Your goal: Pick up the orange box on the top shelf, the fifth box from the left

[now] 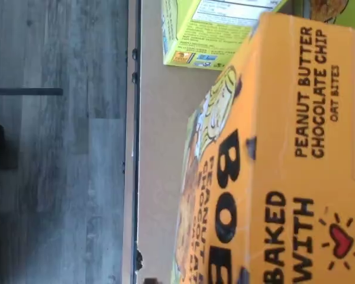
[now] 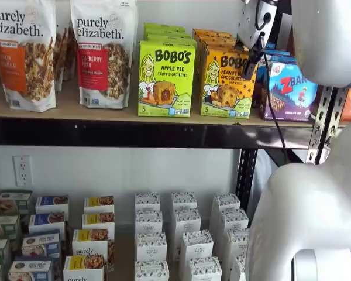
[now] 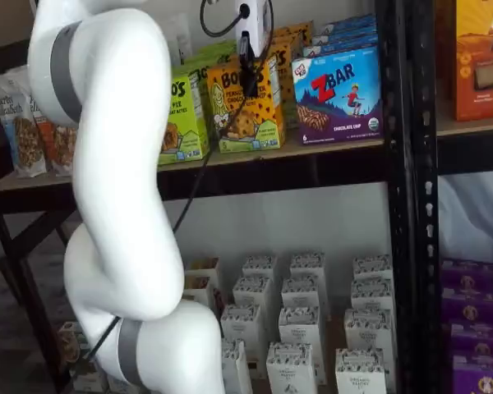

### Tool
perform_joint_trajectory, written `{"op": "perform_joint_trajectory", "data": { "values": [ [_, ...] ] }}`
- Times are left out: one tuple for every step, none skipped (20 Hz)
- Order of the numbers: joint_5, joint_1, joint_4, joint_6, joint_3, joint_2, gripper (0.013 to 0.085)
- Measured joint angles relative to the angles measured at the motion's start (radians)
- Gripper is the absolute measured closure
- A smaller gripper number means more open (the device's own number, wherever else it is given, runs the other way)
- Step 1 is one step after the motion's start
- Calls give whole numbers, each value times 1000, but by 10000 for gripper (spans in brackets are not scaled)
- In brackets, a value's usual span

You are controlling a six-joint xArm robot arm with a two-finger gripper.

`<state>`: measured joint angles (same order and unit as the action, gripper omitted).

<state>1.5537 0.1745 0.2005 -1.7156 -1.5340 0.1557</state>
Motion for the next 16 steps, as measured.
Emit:
{"op": "perform_joint_trajectory", "data": {
  "values": [
    [-1,1,1,-1,1,1,210],
    [-3,1,2,-1,3,1,210],
    [-4,2,2,-2,4,2,250],
    [-5,2,3,-3,6,3,250],
    [-8,3,4,-3,9,4,290],
    [-9,3,4,-4,10,5,290],
    [-11,4,6,-4,12,7,330],
    [-13,5,7,-5,13,7,330],
    [-13,5,9,-5,14,8,370],
    [-12,5,9,-5,14,7,370],
    [-8,5,9,-5,11,6,370],
    [-5,5,6,-5,8,4,370],
    [-4,4,3,-4,8,4,370],
    [-4,3,2,-4,8,4,370],
    [-5,3,1,-4,9,4,370],
    [-7,3,1,-4,11,5,370]
  ]
}}
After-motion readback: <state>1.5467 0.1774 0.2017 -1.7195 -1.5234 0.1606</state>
